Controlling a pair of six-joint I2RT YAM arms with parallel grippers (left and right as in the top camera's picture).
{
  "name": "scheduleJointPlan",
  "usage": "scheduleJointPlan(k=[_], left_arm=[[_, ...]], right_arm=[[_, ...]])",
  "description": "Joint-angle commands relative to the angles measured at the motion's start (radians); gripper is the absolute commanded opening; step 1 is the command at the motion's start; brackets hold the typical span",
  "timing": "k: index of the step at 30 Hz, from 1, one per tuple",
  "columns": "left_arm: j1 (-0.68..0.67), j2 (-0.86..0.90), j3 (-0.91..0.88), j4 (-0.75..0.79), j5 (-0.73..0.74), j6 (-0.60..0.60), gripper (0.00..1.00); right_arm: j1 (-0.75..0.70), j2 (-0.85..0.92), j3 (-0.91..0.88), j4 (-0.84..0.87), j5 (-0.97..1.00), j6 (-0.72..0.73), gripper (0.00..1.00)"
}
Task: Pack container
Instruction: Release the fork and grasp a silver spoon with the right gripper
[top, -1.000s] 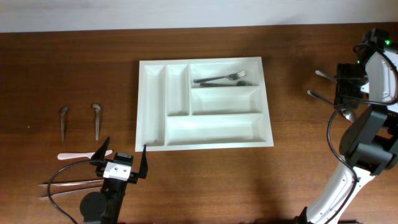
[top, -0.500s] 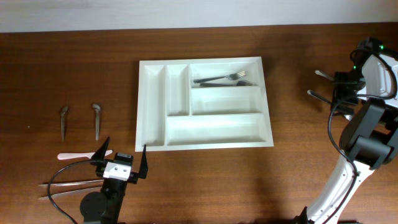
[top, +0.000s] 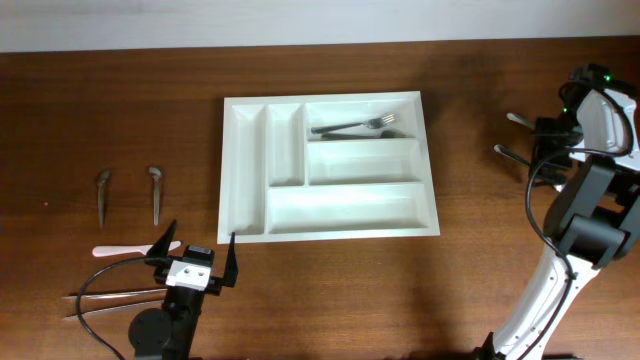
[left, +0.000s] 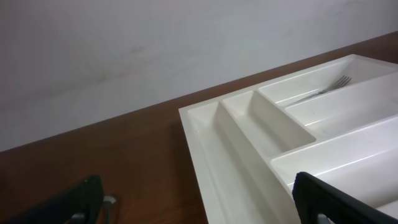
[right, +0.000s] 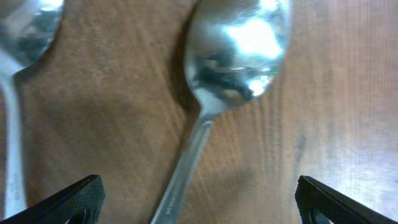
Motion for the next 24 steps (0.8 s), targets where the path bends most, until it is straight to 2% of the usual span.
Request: scheduleJointPlan(k=[1,20,24], left_arm=[[0.006,-0.004,-0.006,0.0,0.014,0.008,0.99],[0.006,-0.004,-0.006,0.0,0.014,0.008,0.99],[0.006,-0.004,-0.006,0.0,0.014,0.008,0.99]], right_arm=[[0.019,0.028,0.002,0.016,0.035,0.012,0.99],[0.02,0.081,0.002,0.023,0.014,0.038,0.99],[0.019,0.081,0.002,0.023,0.014,0.039,0.88]])
